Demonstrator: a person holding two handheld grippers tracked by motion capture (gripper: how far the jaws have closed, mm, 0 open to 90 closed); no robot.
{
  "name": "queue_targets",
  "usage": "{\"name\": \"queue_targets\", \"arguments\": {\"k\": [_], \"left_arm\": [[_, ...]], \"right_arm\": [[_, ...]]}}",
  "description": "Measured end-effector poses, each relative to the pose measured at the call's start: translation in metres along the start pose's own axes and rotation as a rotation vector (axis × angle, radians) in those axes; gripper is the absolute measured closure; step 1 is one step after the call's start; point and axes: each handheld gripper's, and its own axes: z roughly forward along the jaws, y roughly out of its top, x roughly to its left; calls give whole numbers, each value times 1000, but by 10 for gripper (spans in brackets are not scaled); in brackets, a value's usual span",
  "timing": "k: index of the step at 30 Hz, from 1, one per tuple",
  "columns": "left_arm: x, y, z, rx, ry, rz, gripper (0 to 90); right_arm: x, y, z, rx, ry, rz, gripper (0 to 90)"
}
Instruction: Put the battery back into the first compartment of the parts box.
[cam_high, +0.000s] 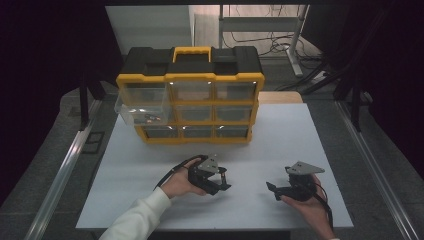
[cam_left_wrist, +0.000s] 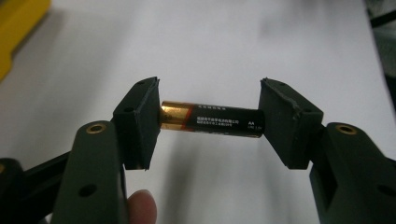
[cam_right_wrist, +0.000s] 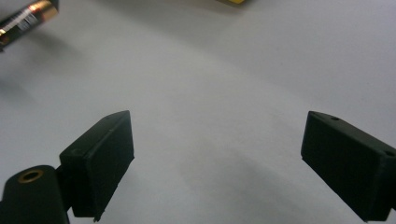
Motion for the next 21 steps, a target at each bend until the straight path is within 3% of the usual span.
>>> {"name": "queue_targets", "arguments": {"k": [21], "left_arm": [[-5, -19, -59, -152, 55, -82, 409]], "right_arm": [[0, 0, 0, -1, -1, -1, 97]]}}
